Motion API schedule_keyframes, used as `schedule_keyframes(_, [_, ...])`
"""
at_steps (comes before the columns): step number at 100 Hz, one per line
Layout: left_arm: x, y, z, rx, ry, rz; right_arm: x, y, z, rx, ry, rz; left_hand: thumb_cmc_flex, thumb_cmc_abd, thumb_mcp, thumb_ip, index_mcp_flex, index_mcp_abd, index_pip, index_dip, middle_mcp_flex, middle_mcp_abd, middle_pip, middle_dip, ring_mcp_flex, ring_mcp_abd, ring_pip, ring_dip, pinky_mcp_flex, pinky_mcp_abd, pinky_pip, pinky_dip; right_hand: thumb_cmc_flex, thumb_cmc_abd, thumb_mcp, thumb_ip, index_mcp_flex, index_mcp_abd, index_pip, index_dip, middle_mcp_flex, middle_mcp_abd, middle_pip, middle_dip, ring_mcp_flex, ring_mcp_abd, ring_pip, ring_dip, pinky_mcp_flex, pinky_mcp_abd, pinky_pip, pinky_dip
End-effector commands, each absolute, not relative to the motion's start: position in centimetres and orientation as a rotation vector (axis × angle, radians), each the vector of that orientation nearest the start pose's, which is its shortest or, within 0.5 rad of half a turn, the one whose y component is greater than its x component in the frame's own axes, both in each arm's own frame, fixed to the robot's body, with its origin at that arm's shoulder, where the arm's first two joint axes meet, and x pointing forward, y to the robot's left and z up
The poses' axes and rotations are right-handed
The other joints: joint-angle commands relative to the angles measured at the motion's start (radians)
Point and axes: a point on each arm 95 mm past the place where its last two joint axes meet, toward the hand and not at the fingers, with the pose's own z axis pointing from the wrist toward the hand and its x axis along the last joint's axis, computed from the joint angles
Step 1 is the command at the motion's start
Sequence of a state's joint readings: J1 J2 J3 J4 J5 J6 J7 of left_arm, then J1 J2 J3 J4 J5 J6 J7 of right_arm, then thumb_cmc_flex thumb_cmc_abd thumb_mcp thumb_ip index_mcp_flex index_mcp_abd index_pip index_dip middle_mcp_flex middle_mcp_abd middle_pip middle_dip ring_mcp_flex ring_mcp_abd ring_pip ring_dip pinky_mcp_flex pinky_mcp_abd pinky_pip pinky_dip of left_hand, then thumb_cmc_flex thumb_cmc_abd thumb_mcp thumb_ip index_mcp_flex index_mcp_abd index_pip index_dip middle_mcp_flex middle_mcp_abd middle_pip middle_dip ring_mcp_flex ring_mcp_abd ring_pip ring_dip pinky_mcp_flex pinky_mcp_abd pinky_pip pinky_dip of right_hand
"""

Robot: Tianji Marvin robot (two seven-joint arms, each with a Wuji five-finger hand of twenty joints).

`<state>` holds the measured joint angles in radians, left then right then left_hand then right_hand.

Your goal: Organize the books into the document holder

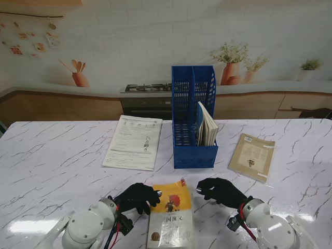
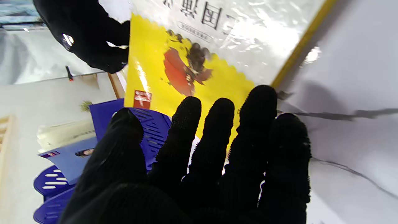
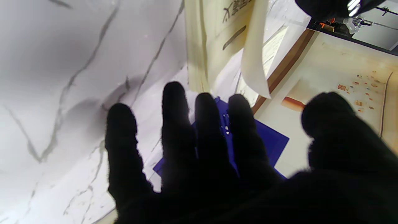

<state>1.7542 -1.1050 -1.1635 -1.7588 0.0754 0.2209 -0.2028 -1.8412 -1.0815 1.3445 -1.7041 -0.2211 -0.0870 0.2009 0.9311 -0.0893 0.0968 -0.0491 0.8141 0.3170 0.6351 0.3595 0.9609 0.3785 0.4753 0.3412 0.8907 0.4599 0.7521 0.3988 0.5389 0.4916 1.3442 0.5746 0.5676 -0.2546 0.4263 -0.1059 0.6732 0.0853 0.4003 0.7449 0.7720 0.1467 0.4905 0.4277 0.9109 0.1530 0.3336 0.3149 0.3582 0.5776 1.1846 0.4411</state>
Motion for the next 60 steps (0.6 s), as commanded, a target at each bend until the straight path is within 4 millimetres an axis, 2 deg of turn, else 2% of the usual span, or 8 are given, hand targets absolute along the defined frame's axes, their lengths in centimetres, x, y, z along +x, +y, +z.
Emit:
schedule_keyframes(1, [31.3,-4.9,-37.7,-2.485,1.228,-1.695,31.7,-1.1,-37.3,-2.196,-1.303,-1.897,0.033,0.039,-0.028,0.032,-0.014,-0.024,-0.015,0.005,-0.032,-0.011,-0.013,0.015,-0.041,0.018,-0.038,0.012,-0.031,-0.024,-0.032,0.028,-0.004,0.008,0.008,0.023,0.02,-0.009,0.017,-0.004,0.022,-0.018,0.014,-0.004,0.023,-0.005,-0.007,-0.018,-0.011,-0.065,0.031,-0.01])
schedule_keyframes(10, [31.1,-4.4,-38.0,-2.491,1.219,-1.642,31.7,-1.1,-37.4,-2.198,-1.31,-1.891,0.035,0.036,-0.026,0.031,-0.01,-0.01,-0.02,0.004,-0.033,0.005,-0.018,0.014,-0.046,0.034,-0.047,0.011,-0.021,-0.019,-0.053,0.022,-0.007,0.006,0.007,0.023,0.022,-0.015,0.019,-0.003,0.028,-0.02,0.013,-0.004,0.02,0.0,-0.01,-0.018,-0.018,-0.063,0.03,-0.01])
schedule_keyframes(24, [30.8,-4.3,-38.4,-2.536,1.242,-1.594,31.7,-0.9,-37.5,-2.194,-1.316,-1.886,0.038,0.038,-0.02,0.03,0.042,0.04,-0.004,0.013,0.024,0.053,-0.012,-0.002,0.03,0.056,-0.031,0.004,0.106,-0.002,-0.062,-0.013,-0.013,-0.003,0.021,0.023,0.033,-0.01,0.021,-0.004,0.054,-0.005,-0.014,-0.021,0.025,0.008,-0.026,-0.028,-0.021,-0.07,0.022,-0.017])
schedule_keyframes(36, [30.9,-5.1,-38.6,-2.627,1.248,-1.594,31.8,-0.5,-37.7,-2.192,-1.293,-1.889,0.042,0.045,-0.012,0.03,0.07,0.078,-0.009,0.009,0.049,0.089,-0.009,-0.009,0.066,0.073,-0.021,-0.002,0.175,0.025,-0.056,-0.046,-0.022,-0.012,0.048,0.021,0.048,-0.001,0.021,-0.009,0.078,0.009,-0.033,-0.039,0.031,0.02,-0.036,-0.04,-0.021,-0.072,0.021,-0.021])
schedule_keyframes(47, [31.3,-5.9,-38.8,-2.657,1.301,-1.61,31.9,-0.4,-37.7,-2.187,-1.292,-1.889,0.043,0.049,-0.011,0.03,0.082,0.082,-0.012,0.007,0.061,0.089,-0.003,-0.009,0.09,0.068,-0.009,-0.003,0.215,0.023,-0.05,-0.068,-0.029,-0.014,0.061,0.02,0.047,-0.003,0.021,-0.01,0.078,0.005,-0.037,-0.044,0.029,0.019,-0.037,-0.043,-0.022,-0.073,0.021,-0.023])
schedule_keyframes(51, [31.4,-6.2,-38.9,-2.669,1.299,-1.623,31.9,-0.4,-37.7,-2.188,-1.293,-1.888,0.043,0.049,-0.011,0.031,0.087,0.097,-0.012,0.008,0.067,0.104,-0.001,-0.009,0.1,0.075,-0.007,-0.005,0.233,0.026,-0.048,-0.081,-0.031,-0.016,0.066,0.019,0.046,-0.003,0.02,-0.01,0.077,0.004,-0.039,-0.045,0.027,0.019,-0.039,-0.044,-0.025,-0.075,0.017,-0.025])
schedule_keyframes(59, [31.7,-6.9,-38.9,-2.699,1.288,-1.652,31.9,-0.6,-37.8,-2.196,-1.3,-1.884,0.046,0.05,-0.008,0.031,0.088,0.09,-0.014,0.007,0.068,0.095,0.0,-0.01,0.103,0.072,-0.005,-0.009,0.241,0.03,-0.048,-0.1,-0.035,-0.017,0.074,0.018,0.044,0.0,0.02,-0.011,0.076,0.008,-0.04,-0.046,0.026,0.023,-0.04,-0.045,-0.025,-0.075,0.016,-0.027])
schedule_keyframes(60, [31.7,-6.9,-38.9,-2.7,1.288,-1.655,31.9,-0.6,-37.8,-2.197,-1.301,-1.883,0.045,0.05,-0.008,0.031,0.089,0.1,-0.015,0.006,0.064,0.118,-0.003,-0.011,0.101,0.081,-0.006,-0.009,0.24,0.033,-0.048,-0.103,-0.036,-0.016,0.075,0.018,0.044,0.0,0.019,-0.011,0.076,0.008,-0.04,-0.046,0.026,0.023,-0.04,-0.045,-0.025,-0.075,0.016,-0.027])
